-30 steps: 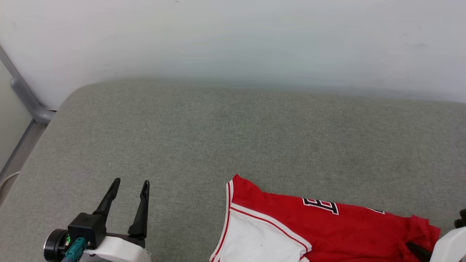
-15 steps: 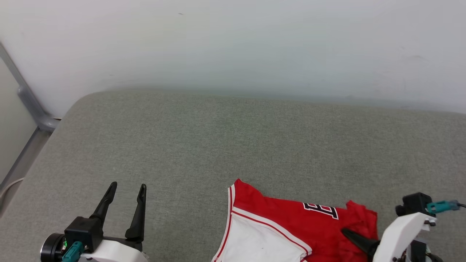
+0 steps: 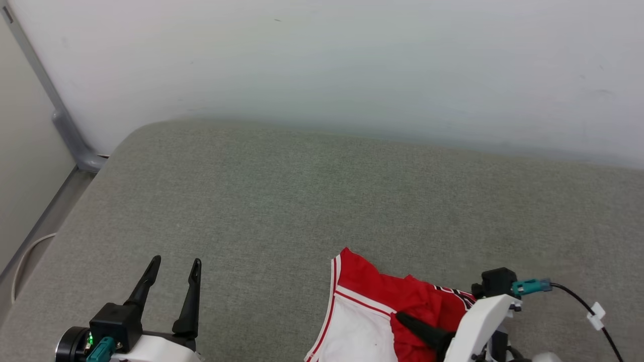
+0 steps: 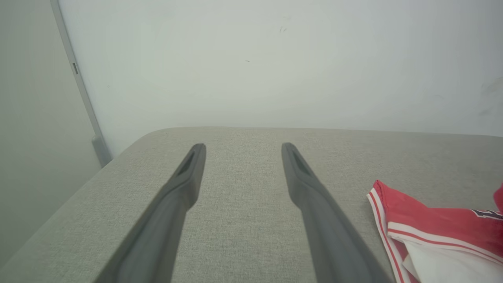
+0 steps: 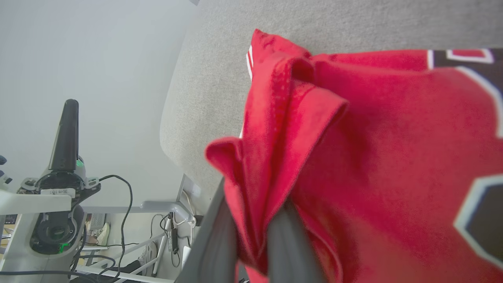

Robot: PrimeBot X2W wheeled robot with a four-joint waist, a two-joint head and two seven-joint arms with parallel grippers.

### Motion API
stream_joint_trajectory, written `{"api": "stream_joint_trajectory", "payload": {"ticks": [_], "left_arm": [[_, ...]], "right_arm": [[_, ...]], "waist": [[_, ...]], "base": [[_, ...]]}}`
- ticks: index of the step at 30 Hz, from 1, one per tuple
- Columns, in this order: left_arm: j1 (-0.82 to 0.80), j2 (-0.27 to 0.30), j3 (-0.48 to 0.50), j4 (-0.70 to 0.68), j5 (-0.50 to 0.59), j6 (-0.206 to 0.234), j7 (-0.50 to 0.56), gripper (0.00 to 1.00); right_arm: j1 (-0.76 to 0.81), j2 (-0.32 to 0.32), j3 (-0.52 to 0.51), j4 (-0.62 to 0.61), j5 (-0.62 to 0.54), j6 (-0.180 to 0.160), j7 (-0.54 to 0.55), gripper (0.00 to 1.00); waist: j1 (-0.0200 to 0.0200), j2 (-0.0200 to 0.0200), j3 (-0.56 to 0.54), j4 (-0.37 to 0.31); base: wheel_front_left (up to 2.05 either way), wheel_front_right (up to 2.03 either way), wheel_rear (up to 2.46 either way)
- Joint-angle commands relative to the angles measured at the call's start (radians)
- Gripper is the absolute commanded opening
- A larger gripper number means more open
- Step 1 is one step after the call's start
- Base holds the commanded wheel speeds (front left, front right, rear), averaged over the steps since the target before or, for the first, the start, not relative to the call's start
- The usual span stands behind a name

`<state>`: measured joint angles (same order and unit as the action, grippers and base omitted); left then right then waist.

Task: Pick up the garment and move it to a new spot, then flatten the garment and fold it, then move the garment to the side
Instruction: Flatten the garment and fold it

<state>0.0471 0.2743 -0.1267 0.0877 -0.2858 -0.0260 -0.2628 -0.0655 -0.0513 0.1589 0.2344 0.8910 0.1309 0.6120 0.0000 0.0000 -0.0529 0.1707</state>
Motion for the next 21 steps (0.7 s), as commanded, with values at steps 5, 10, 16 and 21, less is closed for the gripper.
{"api": "stream_joint_trajectory", "payload": {"ticks": [5,10,16,21], "left_arm": [[0.007,-0.004,0.001,0.0,0.003,-0.001,-0.002,1.0],[0.004,-0.01,-0.003,0.003,0.001,-0.002,-0.002,1.0],[-0.011,-0.012,-0.002,0.005,0.004,-0.005,-0.002,1.0],[-0.004,-0.009,-0.001,0.014,0.004,-0.006,-0.002,1.0]], "right_arm": [[-0.068,0.002,0.073,0.095,0.034,-0.001,-0.084,0.0],[-0.13,0.002,0.129,0.201,0.043,-0.001,-0.165,0.0],[-0.199,0.002,0.199,0.301,0.018,-0.001,-0.245,1.0],[-0.223,0.002,0.28,0.287,0.082,-0.001,-0.275,1.0]], "waist": [[0.0,0.0,0.003,0.02],[0.0,0.0,0.012,0.038],[0.0,0.0,0.029,0.052],[0.0,0.0,0.025,0.052]], "base": [[0.0,0.0,0.0],[0.0,0.0,0.0],[0.0,0.0,0.0],[0.0,0.0,0.0]]}}
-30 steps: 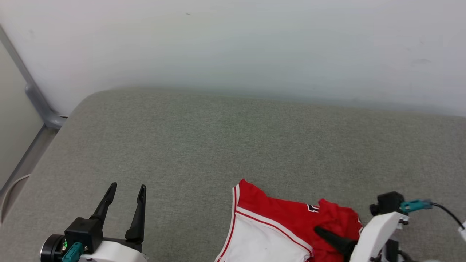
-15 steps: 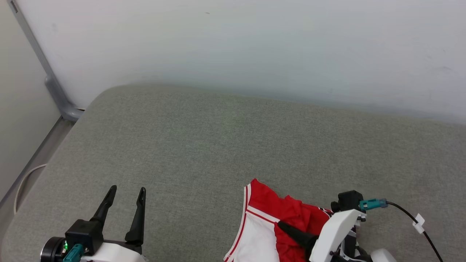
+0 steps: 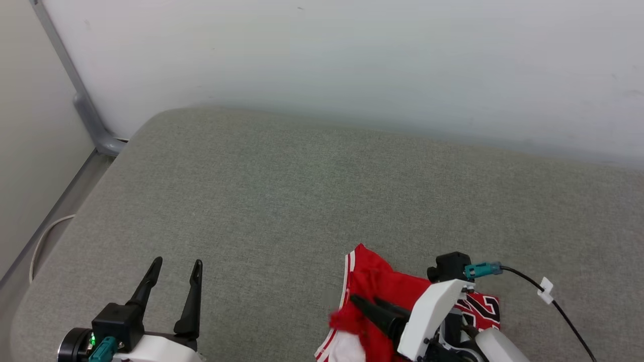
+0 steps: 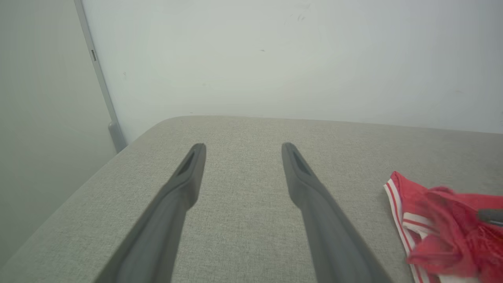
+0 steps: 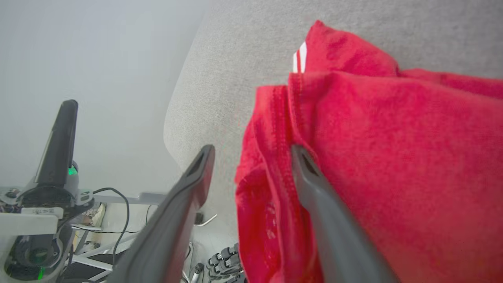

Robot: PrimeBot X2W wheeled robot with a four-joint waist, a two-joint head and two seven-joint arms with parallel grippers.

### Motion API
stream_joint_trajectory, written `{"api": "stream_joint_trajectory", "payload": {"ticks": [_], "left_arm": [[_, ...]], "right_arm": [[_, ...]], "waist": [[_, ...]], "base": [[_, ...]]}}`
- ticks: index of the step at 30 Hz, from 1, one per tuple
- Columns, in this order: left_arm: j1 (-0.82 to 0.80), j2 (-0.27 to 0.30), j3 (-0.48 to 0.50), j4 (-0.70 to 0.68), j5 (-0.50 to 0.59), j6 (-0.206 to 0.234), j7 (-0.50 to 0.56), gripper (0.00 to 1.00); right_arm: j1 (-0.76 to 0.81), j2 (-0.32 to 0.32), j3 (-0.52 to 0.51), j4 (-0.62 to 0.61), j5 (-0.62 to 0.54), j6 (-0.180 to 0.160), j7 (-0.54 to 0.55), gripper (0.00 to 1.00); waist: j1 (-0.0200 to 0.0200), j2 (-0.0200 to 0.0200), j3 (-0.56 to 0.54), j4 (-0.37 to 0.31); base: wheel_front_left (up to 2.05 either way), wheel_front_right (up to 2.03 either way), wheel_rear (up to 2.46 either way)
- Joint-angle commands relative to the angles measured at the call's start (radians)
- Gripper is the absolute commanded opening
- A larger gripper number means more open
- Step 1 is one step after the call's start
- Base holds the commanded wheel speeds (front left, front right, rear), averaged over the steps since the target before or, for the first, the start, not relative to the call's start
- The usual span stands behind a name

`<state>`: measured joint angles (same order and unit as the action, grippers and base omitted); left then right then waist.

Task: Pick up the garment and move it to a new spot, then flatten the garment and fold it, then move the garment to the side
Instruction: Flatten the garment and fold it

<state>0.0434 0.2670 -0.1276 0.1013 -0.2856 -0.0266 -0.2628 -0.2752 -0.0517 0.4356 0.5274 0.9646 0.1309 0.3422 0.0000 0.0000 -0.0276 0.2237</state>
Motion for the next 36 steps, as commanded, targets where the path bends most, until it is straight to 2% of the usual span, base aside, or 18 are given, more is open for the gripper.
{"api": "stream_joint_trajectory", "payload": {"ticks": [1,7,10,14,18,22,25,28,30,32,36], "left_arm": [[0.002,0.0,0.001,0.002,0.003,-0.006,-0.002,1.0],[0.003,0.0,0.001,0.001,0.004,-0.002,-0.002,1.0],[0.003,-0.005,-0.002,-0.003,0.005,0.0,-0.002,1.0],[0.003,-0.01,-0.004,-0.015,0.006,-0.003,-0.002,1.0],[-0.012,-0.02,-0.004,-0.032,0.003,-0.008,-0.002,1.0],[-0.023,-0.034,-0.007,-0.047,0.008,-0.016,-0.002,1.0],[-0.033,-0.048,-0.005,-0.06,0.008,-0.022,-0.002,1.0],[-0.032,-0.061,-0.01,-0.069,0.013,-0.034,-0.002,1.0],[-0.036,-0.076,-0.01,-0.077,0.017,-0.044,-0.002,1.0],[-0.036,-0.079,-0.01,-0.079,0.021,-0.046,-0.002,1.0],[-0.039,-0.096,-0.002,-0.086,0.029,-0.057,-0.002,1.0]], "right_arm": [[-0.017,0.002,0.014,-0.011,0.024,-0.001,-0.008,1.0],[-0.054,0.002,0.047,-0.042,0.084,-0.001,-0.008,1.0],[-0.081,0.001,0.025,-0.044,0.04,-0.001,-0.021,1.0],[-0.128,-0.006,-0.053,-0.046,-0.165,-0.001,-0.051,1.0],[-0.139,-0.091,-0.1,-0.135,-0.407,-0.001,-0.072,1.0],[-0.101,-0.169,-0.175,-0.24,-0.556,-0.001,-0.109,1.0],[-0.07,-0.225,-0.236,-0.313,-0.637,-0.001,-0.147,1.0],[-0.019,-0.255,-0.29,-0.372,-0.692,-0.001,-0.195,1.0],[0.037,-0.25,-0.362,-0.422,-0.726,-0.001,-0.247,1.0],[0.059,-0.249,-0.38,-0.434,-0.743,-0.001,-0.265,1.0],[0.145,-0.201,-0.471,-0.482,-0.778,-0.001,-0.341,1.0]], "waist": [[0.0,0.0,-0.001,-0.003],[0.0,0.0,-0.008,-0.02],[0.0,0.0,-0.012,-0.034],[0.0,0.0,-0.01,-0.056],[0.0,0.0,-0.002,-0.078],[0.0,0.0,0.007,-0.098],[0.0,0.0,0.016,-0.114],[0.0,0.0,0.024,-0.126],[0.0,0.0,0.033,-0.137],[0.0,0.0,0.037,-0.141],[0.0,0.0,0.047,-0.15]], "base": [[0.0,0.0,0.0],[0.0,0.0,0.0],[0.0,0.0,0.0],[0.0,0.0,0.0],[0.0,0.0,0.0],[0.0,0.0,0.0],[0.0,0.0,0.0],[0.0,0.0,0.0],[0.0,0.0,0.0],[0.0,0.0,0.0],[0.0,0.0,0.0]]}}
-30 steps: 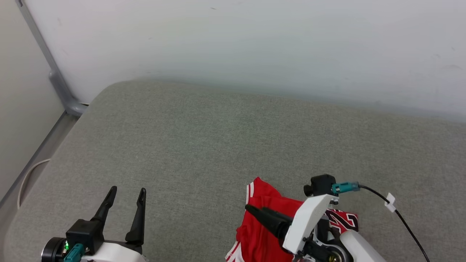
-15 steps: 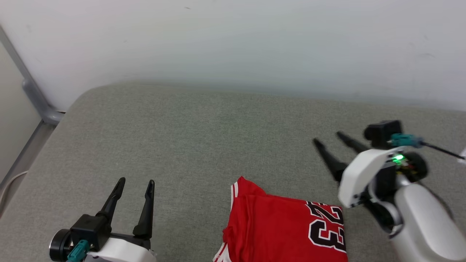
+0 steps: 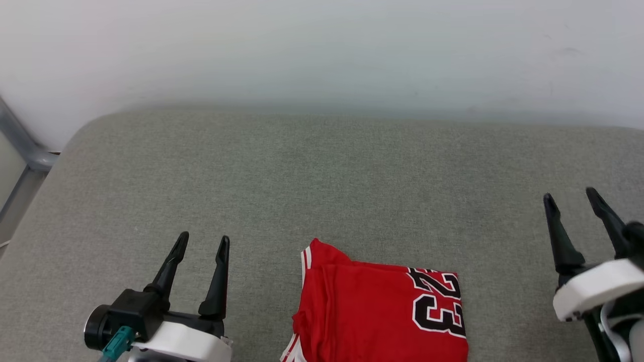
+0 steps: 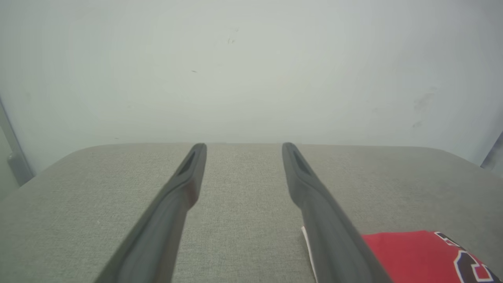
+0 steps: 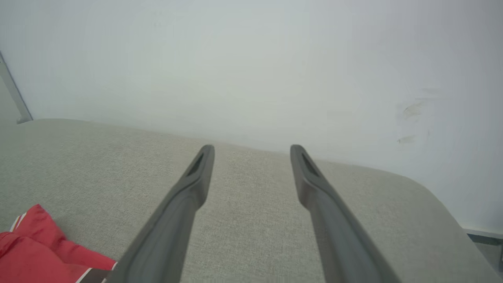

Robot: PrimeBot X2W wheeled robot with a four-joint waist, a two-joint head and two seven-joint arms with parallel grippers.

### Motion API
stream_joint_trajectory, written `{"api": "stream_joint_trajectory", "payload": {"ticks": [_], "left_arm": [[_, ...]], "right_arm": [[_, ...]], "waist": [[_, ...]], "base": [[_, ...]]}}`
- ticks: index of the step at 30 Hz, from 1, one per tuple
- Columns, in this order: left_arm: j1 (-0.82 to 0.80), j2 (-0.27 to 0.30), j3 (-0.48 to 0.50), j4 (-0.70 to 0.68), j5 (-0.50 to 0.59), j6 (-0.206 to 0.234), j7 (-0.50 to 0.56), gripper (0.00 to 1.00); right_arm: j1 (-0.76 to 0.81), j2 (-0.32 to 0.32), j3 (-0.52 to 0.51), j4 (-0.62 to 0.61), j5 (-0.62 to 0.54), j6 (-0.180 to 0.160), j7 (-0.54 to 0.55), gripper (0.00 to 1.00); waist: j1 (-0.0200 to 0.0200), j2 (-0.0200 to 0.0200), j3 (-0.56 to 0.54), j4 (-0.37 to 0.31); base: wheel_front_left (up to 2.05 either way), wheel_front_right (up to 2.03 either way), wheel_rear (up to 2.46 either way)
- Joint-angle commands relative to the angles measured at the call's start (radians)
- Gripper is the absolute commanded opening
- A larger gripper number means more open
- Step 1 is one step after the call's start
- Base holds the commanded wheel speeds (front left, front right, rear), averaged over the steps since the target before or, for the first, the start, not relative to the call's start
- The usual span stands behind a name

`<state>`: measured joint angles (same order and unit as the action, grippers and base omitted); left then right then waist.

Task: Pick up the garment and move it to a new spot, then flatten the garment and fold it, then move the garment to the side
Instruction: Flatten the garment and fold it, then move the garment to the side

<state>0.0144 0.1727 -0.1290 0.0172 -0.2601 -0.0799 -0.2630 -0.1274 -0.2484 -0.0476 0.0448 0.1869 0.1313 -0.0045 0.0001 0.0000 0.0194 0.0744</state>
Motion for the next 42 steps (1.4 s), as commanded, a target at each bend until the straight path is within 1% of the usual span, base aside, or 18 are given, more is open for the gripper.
{"api": "stream_joint_trajectory", "payload": {"ticks": [1,7,10,17,22,24,27,29,31,33,37,40,42], "left_arm": [[-0.01,-0.006,0.003,-0.006,0.003,-0.008,-0.002,1.0],[0.015,-0.034,0.041,-0.019,0.013,-0.023,-0.002,1.0],[0.021,-0.043,0.059,-0.021,0.026,-0.03,-0.002,1.0],[0.034,-0.058,0.082,-0.019,0.058,-0.042,-0.002,1.0],[0.029,-0.06,0.08,-0.012,0.071,-0.048,-0.002,1.0],[0.024,-0.06,0.078,-0.009,0.072,-0.049,-0.002,1.0],[0.022,-0.058,0.074,-0.003,0.076,-0.049,-0.002,1.0],[0.018,-0.056,0.073,-0.003,0.078,-0.05,-0.002,1.0],[0.011,-0.056,0.071,0.0,0.078,-0.05,-0.002,1.0],[-0.002,-0.052,0.062,0.002,0.08,-0.05,-0.002,1.0],[-0.024,-0.049,0.05,0.008,0.079,-0.051,-0.002,1.0],[-0.042,-0.049,0.036,0.013,0.079,-0.051,-0.002,1.0],[-0.047,-0.048,0.03,0.018,0.076,-0.051,-0.002,1.0]], "right_arm": [[0.017,0.011,-0.007,-0.009,-0.008,-0.001,-0.011,1.0],[0.116,0.108,-0.063,-0.027,-0.029,-0.001,-0.087,1.0],[0.137,0.138,-0.065,-0.017,-0.03,-0.001,-0.108,1.0],[0.137,0.156,-0.05,0.004,-0.04,-0.001,-0.113,1.0],[0.138,0.149,-0.038,0.01,-0.019,-0.001,-0.074,1.0],[0.144,0.128,-0.017,0.008,-0.012,-0.001,-0.026,1.0],[0.153,0.103,0.03,-0.006,0.039,-0.001,0.098,1.0],[0.146,0.083,0.054,-0.028,0.081,-0.001,0.204,1.0],[0.143,0.049,0.103,-0.052,0.116,-0.001,0.338,1.0],[0.136,0.036,0.121,-0.077,0.157,-0.001,0.471,1.0],[0.125,0.031,0.138,-0.129,0.217,-0.001,0.708,1.0],[0.118,0.058,0.133,-0.151,0.226,-0.001,0.833,1.0],[0.112,0.069,0.131,-0.158,0.209,-0.001,0.893,1.0]], "waist": [[-0.0001,0.0,0.002,-0.002],[-0.0001,0.0,0.008,-0.013],[-0.0001,0.0,0.004,-0.018],[-0.0001,0.0,-0.008,-0.023],[-0.0001,0.0,-0.012,-0.02],[-0.0001,0.0,-0.01,-0.017],[-0.0001,0.0,-0.001,-0.011],[-0.0001,0.0,0.011,-0.008],[-0.0001,0.0,0.024,-0.006],[-0.0001,0.0,0.041,0.001],[-0.0001,0.0,0.066,0.019],[-0.0001,0.0,0.084,0.038],[-0.0001,0.0,0.092,0.05]], "base": [[0.0,0.0,0.0],[0.0,0.0,0.0],[0.0,0.0,0.0],[0.0,0.0,0.0],[0.0,0.0,0.0],[0.0,0.0,0.0],[0.0,0.0,0.0],[0.0,0.0,0.0],[0.0,0.0,0.0],[0.0,0.0,0.0],[0.0,0.0,0.0],[0.0,0.0,0.0],[0.0,0.0,0.0]]}}
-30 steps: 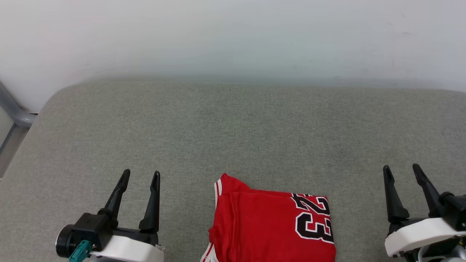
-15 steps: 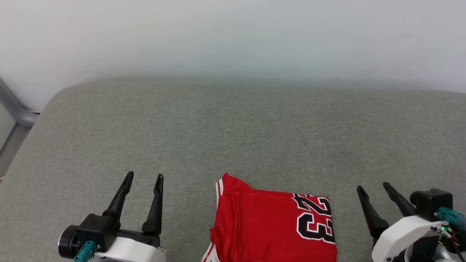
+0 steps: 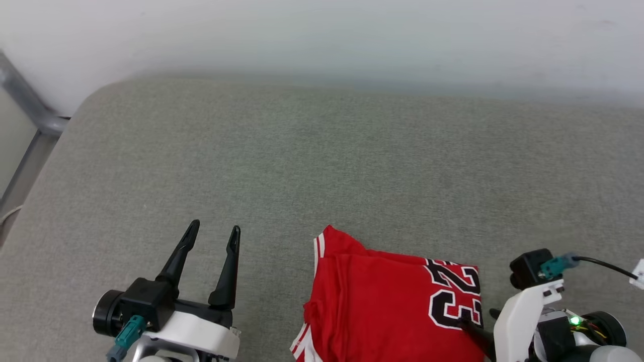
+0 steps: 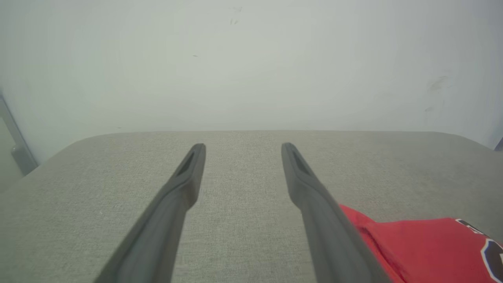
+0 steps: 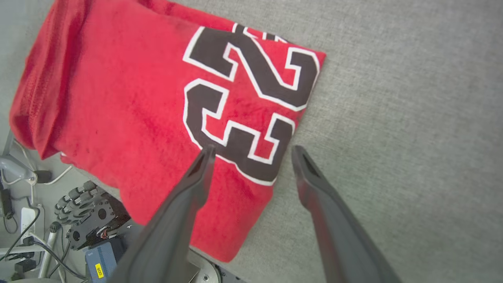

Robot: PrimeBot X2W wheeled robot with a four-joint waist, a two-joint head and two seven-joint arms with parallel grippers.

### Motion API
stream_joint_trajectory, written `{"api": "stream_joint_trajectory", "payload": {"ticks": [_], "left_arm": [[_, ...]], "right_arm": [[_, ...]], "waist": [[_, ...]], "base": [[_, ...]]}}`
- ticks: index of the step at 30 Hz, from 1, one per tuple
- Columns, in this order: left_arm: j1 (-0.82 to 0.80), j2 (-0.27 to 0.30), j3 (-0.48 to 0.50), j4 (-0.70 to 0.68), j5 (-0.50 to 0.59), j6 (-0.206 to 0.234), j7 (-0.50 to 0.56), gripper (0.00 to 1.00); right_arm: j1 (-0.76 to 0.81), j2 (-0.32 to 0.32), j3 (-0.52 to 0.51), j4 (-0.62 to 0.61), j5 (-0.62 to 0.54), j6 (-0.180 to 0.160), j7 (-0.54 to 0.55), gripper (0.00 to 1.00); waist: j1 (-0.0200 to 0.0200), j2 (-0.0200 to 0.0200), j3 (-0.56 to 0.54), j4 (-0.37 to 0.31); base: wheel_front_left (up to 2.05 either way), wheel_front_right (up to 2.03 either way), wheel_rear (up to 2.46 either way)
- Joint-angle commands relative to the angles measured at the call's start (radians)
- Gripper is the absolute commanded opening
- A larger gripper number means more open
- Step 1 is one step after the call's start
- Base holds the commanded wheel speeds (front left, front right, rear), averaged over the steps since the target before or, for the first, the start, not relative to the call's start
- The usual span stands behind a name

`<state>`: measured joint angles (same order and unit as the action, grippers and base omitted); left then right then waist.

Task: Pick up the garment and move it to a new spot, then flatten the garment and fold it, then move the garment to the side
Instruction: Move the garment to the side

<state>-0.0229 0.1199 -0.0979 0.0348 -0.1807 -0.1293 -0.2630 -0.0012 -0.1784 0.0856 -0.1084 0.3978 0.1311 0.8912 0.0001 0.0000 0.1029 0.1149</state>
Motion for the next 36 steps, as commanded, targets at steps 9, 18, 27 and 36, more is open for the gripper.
{"api": "stream_joint_trajectory", "payload": {"ticks": [9,18,27,36], "left_arm": [[-0.032,0.003,0.008,0.002,-0.004,-0.001,-0.002,1.0],[-0.041,0.0,0.0,0.005,-0.005,-0.001,-0.002,1.0],[-0.03,0.002,0.008,0.013,-0.004,-0.001,-0.002,1.0],[-0.003,0.003,-0.022,0.018,-0.016,-0.001,-0.002,1.0]], "right_arm": [[-0.018,0.055,-0.016,0.082,-0.114,-0.001,0.077,1.0],[-0.015,0.075,0.024,0.225,-0.152,-0.001,0.032,0.59],[-0.078,-0.014,0.091,0.241,-0.163,-0.002,-0.072,0.0],[-0.168,-0.183,0.217,0.139,-0.173,-0.001,-0.125,0.0]], "waist": [[-0.0001,0.0,0.035,0.064],[-0.0001,0.0,0.049,0.085],[-0.0001,0.0,0.024,0.06],[-0.0001,0.0,-0.018,-0.004]], "base": [[0.0,0.0,0.0],[0.0,0.0,0.0],[0.0,0.0,0.0],[0.0,0.0,0.0]]}}
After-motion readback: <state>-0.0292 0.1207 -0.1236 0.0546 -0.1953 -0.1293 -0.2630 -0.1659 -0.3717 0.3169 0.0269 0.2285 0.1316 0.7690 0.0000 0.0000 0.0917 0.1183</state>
